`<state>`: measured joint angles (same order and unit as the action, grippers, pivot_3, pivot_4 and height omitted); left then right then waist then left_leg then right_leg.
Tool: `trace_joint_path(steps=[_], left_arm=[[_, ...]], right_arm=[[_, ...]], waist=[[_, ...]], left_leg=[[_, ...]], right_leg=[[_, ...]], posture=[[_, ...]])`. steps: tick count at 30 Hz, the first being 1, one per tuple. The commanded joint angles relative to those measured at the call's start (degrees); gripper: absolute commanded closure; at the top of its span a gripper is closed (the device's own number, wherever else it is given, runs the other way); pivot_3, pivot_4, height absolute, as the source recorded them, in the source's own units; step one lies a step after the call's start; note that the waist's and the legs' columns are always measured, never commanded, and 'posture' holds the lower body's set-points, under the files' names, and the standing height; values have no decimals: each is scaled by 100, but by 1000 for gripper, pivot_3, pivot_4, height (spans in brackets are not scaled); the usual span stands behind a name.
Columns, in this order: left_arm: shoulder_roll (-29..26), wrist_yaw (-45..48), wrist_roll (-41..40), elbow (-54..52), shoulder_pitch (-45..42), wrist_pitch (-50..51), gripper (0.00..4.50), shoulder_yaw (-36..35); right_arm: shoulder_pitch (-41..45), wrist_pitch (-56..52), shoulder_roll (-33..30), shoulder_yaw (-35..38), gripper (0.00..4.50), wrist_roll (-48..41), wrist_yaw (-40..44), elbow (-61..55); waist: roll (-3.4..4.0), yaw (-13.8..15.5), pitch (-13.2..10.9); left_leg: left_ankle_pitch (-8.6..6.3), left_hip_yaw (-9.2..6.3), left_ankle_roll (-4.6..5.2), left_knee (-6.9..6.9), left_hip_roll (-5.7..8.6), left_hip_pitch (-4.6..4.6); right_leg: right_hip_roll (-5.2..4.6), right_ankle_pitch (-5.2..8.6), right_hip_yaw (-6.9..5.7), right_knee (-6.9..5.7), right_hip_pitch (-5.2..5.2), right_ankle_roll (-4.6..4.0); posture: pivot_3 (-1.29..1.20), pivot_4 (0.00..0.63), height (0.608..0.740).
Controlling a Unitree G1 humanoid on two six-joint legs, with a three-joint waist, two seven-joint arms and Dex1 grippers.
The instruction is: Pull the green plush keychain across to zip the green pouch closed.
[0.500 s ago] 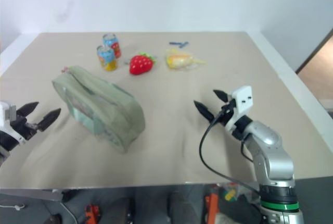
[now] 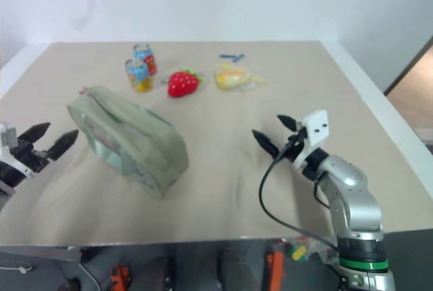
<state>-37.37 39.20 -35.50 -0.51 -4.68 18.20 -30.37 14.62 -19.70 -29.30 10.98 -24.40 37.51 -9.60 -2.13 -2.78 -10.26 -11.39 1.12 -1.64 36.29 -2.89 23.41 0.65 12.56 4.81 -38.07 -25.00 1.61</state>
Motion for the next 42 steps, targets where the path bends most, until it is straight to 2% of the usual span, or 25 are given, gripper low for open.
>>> trace_joint_path(steps=[1, 4, 10, 16, 18, 26, 36, 40, 42], left_arm=[[-222, 231, -565, -334, -90, 257, 5, -427], [-716, 795, -1438, -781, -87, 1021, 5, -638], [-1324, 1086, -2414, -1612, -123, 1977, 5, -617], [-1250, 1006, -2628, -2204, 45, 2176, 5, -564], [-1251, 1019, -2575, -2328, 78, 2159, 5, -479], [-1205, 931, -2470, -2687, 148, 2082, 5, -245], [-1231, 810, -2467, -2876, 42, 2117, 5, -29], [-1197, 723, -2545, -2830, -112, 2120, 0, 11], [-1148, 645, -2648, -2814, -200, 2142, 0, 14]], right_arm=[[177, 52, -83, 33, 33, -63, 68, -125], [360, -201, -151, 34, 33, -235, 155, -224], [821, -764, -354, -75, 33, -643, 514, -345], [2090, -2475, -459, -628, 33, -1879, 768, -1099], [2288, -2736, -436, -933, 33, -1972, 831, -1272], [2155, -2602, 146, -1808, 33, -1531, 588, -1160], [2300, -2417, 908, -2139, 33, -1113, 401, -691], [2317, -2384, 1063, -2220, 1105, -1017, 401, -570], [2310, -2337, 1141, -2249, 1848, -956, 385, -527]], waist=[[-1, -1, -1], [-18, -2, -10], [-17, -4, -11], [-13, -69, -14], [-20, -68, -10], [-24, -51, -8], [-23, -53, -8], [-24, -53, -8], [-24, -52, -8]], left_leg=[[0, 0, 0, 0, 0, 0], [0, -1, 0, 2, -2, 1], [0, 4, 0, 2, -3, 2], [0, 10, 0, -3, -13, 1], [0, 2, 0, -5, -22, 1], [-2, -6, 2, -9, -18, 17], [-2, -9, 2, -5, -21, 16], [-2, -9, 3, -5, -20, 19], [-2, -9, 2, -4, -20, 19]], right_leg=[[0, 0, 0, 0, 0, 0], [2, 0, -1, -1, -2, 0], [0, 0, 2, 0, -3, -1], [10, -2, 4, -6, -15, -7], [19, 1, -3, -8, -15, -18], [15, 9, -10, -7, -22, -28], [19, 6, -13, -8, -23, -27], [18, 6, -13, -8, -22, -26], [17, 5, -13, -7, -22, -25]], posture=[[0, 150, 740], [0, 150, 740], [0, 150, 740], [0, 150, 740], [0, 150, 740], [0, 150, 740], [0, 150, 740], [0, 150, 740], [0, 150, 740]])
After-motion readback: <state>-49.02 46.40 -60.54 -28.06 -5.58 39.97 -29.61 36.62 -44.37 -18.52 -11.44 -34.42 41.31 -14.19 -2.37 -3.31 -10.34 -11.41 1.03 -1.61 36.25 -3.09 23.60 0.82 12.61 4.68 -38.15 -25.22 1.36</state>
